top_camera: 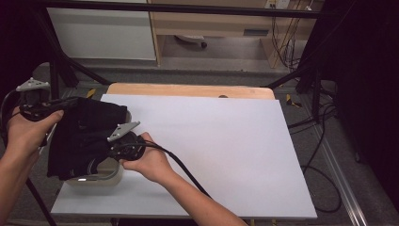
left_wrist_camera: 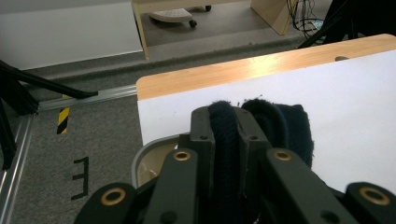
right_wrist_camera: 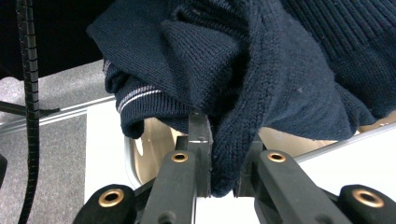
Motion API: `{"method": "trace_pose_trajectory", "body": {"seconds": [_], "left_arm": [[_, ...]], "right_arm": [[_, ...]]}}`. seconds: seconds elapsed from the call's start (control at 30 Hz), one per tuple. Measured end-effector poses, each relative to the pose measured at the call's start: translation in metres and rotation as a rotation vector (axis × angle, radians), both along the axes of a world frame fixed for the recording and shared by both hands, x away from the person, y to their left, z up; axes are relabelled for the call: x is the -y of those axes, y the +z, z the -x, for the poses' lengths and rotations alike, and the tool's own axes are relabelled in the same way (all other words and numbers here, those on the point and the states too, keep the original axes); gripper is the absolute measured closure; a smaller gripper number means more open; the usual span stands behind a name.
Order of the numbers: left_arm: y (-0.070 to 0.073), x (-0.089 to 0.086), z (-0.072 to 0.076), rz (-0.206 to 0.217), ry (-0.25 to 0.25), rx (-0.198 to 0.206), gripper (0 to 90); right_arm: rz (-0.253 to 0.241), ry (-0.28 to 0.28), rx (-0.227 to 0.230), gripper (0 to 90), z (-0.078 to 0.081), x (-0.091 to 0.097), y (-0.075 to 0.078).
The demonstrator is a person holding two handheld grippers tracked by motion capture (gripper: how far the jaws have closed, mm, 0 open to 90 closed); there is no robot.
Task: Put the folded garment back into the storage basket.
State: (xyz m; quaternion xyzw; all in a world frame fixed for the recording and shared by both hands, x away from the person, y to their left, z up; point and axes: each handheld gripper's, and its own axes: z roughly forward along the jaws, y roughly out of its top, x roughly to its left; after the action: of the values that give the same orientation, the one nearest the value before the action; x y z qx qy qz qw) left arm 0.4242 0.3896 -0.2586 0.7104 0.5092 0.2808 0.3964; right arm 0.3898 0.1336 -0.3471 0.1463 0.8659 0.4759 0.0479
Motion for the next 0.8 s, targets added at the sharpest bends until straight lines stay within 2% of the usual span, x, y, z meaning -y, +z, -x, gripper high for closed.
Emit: {"method": "trace_pose_trajectory", "body": {"seconds": [0.8], "left_arm": [[-0.0067, -0.007, -0.0006, -0.002, 0.018, -0.01, 79.4]], "right_arm": [[0.002, 0.001, -0.014, 81.5, -0.0021, -0.0072, -0.0066]]}}
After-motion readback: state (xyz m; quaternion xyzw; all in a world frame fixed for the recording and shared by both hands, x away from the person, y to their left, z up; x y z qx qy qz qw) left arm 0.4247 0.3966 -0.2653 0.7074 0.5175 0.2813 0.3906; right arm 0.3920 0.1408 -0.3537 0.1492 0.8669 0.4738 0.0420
